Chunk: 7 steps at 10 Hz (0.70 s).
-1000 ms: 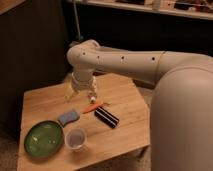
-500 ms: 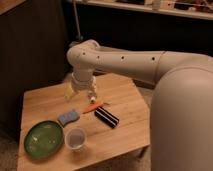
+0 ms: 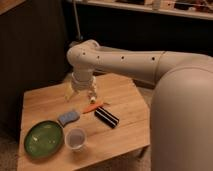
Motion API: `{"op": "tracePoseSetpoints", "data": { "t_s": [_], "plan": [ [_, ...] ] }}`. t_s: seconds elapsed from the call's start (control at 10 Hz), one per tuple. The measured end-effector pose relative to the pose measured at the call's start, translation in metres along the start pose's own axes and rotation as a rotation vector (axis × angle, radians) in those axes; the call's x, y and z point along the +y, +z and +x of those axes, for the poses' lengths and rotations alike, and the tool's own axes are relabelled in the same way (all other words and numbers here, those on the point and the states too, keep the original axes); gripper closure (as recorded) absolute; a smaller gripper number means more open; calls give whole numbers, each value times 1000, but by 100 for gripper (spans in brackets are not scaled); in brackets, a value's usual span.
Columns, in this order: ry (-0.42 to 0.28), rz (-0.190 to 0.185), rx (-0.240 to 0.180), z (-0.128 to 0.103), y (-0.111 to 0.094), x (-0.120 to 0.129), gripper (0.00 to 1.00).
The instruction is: Place the eraser on the white sponge
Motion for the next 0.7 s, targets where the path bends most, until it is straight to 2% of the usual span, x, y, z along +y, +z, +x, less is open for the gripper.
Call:
{"op": "tracePoseSetpoints", "data": {
  "t_s": [0.7],
  "plan": [
    [7,5,7,4,2,-5,23]
  ]
}}
